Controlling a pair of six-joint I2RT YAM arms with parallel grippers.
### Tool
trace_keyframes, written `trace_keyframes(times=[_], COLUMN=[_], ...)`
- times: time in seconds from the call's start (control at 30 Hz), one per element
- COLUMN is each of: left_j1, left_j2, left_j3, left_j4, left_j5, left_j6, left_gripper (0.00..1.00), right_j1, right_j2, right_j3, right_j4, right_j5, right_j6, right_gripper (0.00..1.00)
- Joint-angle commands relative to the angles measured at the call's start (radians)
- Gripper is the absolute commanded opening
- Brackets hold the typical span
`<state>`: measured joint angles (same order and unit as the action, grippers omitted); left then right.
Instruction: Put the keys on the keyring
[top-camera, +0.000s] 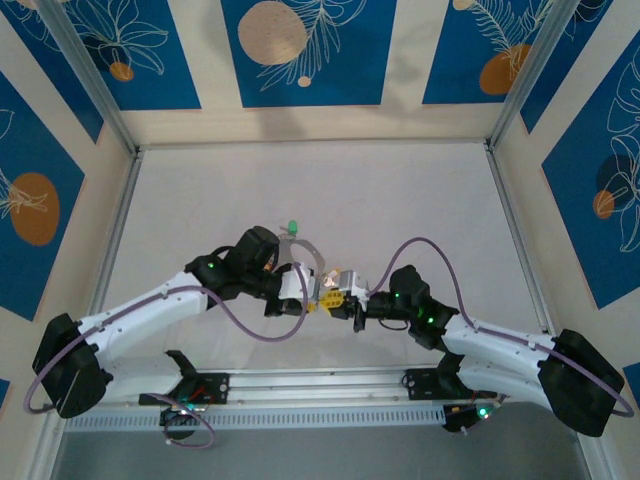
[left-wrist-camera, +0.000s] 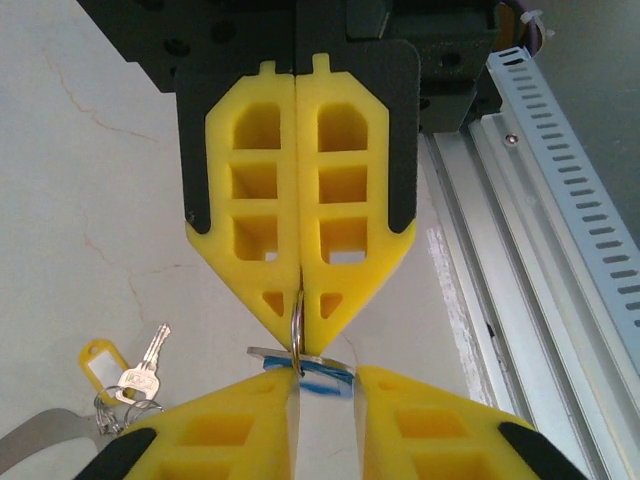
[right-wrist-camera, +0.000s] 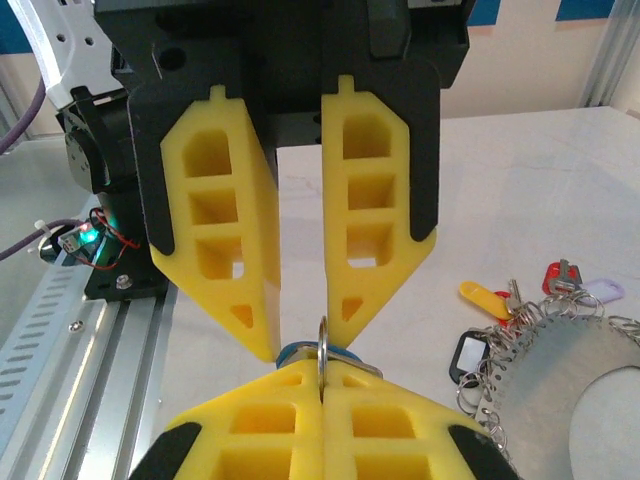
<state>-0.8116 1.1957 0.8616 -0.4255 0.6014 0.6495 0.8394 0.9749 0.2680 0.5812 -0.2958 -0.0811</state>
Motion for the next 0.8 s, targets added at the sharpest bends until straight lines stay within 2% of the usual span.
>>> trace_keyframes(times=[0.0, 0.77], left_j1=[0.005, 0.006], left_j2=[0.015, -0.001], left_j3=[0.014, 0.027], left_j4=[0.022, 0.008], left_j5=[0.055, 0.026], left_j6=[-0.014, 0.022], left_gripper=[0.21, 0.16], right_j1=[0.004, 0.013], right_j2=[0.009, 0.021], right_j3=[0.032, 0.025], right_j4=[0.000, -0.010], right_j5=[-0.017, -0.015], right_j6=[-0.023, -0.022], right_gripper=[0.00, 0.00])
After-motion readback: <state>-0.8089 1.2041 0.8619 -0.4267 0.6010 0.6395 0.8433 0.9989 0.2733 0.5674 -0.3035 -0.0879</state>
